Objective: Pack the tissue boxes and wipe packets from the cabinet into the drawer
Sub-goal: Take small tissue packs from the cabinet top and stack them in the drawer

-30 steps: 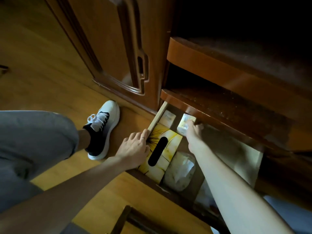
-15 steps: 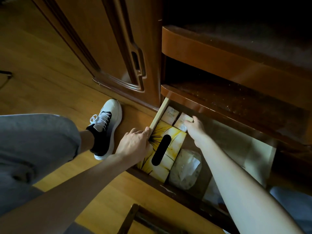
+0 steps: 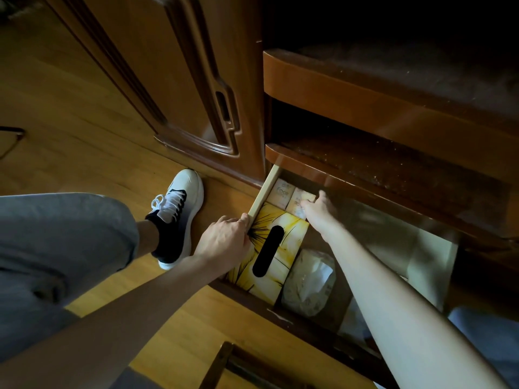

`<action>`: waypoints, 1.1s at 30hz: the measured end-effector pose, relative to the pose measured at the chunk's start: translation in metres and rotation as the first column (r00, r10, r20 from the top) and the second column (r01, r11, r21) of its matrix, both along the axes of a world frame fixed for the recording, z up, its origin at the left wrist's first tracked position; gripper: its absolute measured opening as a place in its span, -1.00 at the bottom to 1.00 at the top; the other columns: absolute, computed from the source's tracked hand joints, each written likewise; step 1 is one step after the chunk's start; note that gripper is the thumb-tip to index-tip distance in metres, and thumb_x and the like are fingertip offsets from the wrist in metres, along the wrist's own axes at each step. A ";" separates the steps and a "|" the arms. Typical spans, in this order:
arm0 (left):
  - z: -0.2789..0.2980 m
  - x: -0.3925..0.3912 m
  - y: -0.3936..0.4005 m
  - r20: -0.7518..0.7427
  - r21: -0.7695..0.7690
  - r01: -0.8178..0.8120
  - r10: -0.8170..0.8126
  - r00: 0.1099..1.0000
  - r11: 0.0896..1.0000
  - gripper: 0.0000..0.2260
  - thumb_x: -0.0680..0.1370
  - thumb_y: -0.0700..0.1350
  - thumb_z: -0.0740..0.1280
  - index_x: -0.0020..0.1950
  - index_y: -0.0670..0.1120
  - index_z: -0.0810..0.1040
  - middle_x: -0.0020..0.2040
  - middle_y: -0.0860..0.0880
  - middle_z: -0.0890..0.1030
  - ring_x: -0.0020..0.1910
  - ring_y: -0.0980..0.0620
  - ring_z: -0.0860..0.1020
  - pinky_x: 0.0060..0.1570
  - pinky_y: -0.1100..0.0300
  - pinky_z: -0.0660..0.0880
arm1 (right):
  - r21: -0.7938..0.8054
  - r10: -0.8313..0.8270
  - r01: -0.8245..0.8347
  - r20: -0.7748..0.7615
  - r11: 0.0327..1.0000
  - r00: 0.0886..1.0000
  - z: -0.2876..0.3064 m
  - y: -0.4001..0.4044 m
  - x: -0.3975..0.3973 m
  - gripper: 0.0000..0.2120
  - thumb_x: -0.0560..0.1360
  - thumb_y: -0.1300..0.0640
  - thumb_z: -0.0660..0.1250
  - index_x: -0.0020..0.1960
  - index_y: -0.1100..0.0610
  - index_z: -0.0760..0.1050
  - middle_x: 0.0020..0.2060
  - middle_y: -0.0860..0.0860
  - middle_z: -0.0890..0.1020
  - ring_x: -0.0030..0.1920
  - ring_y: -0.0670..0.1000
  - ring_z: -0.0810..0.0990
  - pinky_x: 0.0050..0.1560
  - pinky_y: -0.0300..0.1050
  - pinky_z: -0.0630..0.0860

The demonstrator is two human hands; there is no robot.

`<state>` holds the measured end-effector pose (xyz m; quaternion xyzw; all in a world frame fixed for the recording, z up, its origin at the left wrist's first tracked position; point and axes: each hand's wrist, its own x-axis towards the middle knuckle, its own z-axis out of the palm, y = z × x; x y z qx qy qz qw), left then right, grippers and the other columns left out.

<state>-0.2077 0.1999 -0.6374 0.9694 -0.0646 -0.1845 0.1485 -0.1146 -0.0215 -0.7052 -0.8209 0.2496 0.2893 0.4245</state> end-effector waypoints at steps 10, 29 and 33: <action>0.002 -0.001 0.002 -0.049 0.077 0.070 -0.067 0.997 0.995 -0.50 0.64 0.00 0.13 0.55 -0.15 0.21 0.23 -0.09 0.61 0.26 -0.13 0.50 0.15 -0.01 0.53 | -0.148 0.452 -0.434 0.128 0.889 0.883 -0.006 0.007 0.017 -0.50 0.70 -0.02 0.14 0.61 0.03 0.20 0.53 0.06 0.39 0.45 0.15 0.43 0.34 0.06 0.40; -0.001 0.001 0.007 -0.064 0.079 0.123 -0.118 0.991 0.989 -0.46 0.65 0.04 0.13 0.58 -0.17 0.16 0.22 -0.10 0.61 0.24 -0.13 0.51 0.19 -0.03 0.54 | 0.096 -0.060 0.049 0.124 0.994 0.990 -0.015 -0.002 -0.016 -0.38 0.62 -0.13 0.29 0.61 0.00 0.22 0.51 0.11 0.38 0.42 0.15 0.44 0.18 -0.08 0.41; 0.005 0.005 0.005 -0.074 0.088 0.142 -0.135 0.988 0.986 -0.48 0.67 0.01 0.14 0.58 -0.19 0.18 0.21 -0.10 0.62 0.28 -0.14 0.52 0.29 -0.02 0.45 | 0.066 0.000 -0.009 0.122 0.998 0.993 -0.018 0.004 -0.023 -0.32 0.66 -0.14 0.21 0.65 0.08 0.05 0.48 0.16 0.42 0.37 0.16 0.50 0.06 -0.15 0.46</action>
